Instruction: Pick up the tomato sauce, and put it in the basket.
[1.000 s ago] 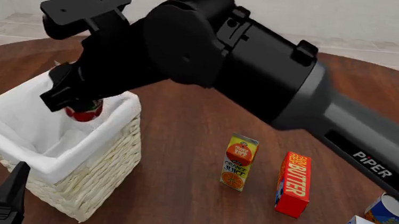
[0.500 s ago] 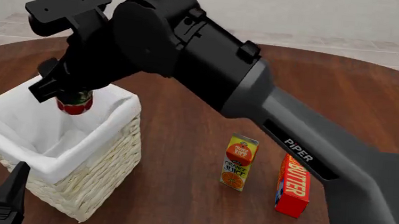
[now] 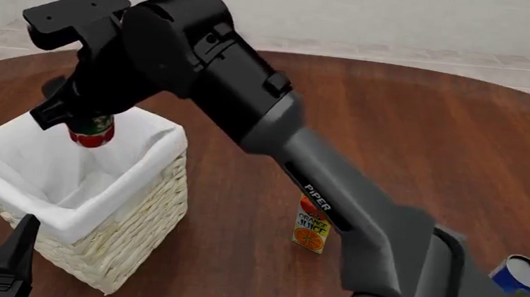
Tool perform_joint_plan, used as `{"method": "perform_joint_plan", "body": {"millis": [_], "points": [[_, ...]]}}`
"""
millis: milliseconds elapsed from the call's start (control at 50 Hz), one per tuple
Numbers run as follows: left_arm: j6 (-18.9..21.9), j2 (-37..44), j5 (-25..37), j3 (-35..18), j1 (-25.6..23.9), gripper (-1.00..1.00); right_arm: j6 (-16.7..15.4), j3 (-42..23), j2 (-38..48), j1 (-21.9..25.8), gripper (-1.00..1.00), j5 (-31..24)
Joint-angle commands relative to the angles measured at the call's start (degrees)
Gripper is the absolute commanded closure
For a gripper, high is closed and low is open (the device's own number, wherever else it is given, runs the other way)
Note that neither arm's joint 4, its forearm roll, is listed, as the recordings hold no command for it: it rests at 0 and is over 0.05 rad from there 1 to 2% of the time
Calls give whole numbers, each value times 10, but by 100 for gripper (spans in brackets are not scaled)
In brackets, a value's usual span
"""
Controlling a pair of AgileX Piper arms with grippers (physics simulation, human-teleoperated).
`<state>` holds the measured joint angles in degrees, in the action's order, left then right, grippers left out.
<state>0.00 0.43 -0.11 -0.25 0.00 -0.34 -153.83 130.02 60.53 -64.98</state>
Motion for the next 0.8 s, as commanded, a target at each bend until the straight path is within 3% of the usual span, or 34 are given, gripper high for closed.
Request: {"method": "perform_joint_plan", "body": {"millis": [20,800], "points": [[0,0,0,0,0,-100,12,-79,51,1,100,-29],[0,0,0,0,0,-100,17,-83,99,6,100,9]]}}
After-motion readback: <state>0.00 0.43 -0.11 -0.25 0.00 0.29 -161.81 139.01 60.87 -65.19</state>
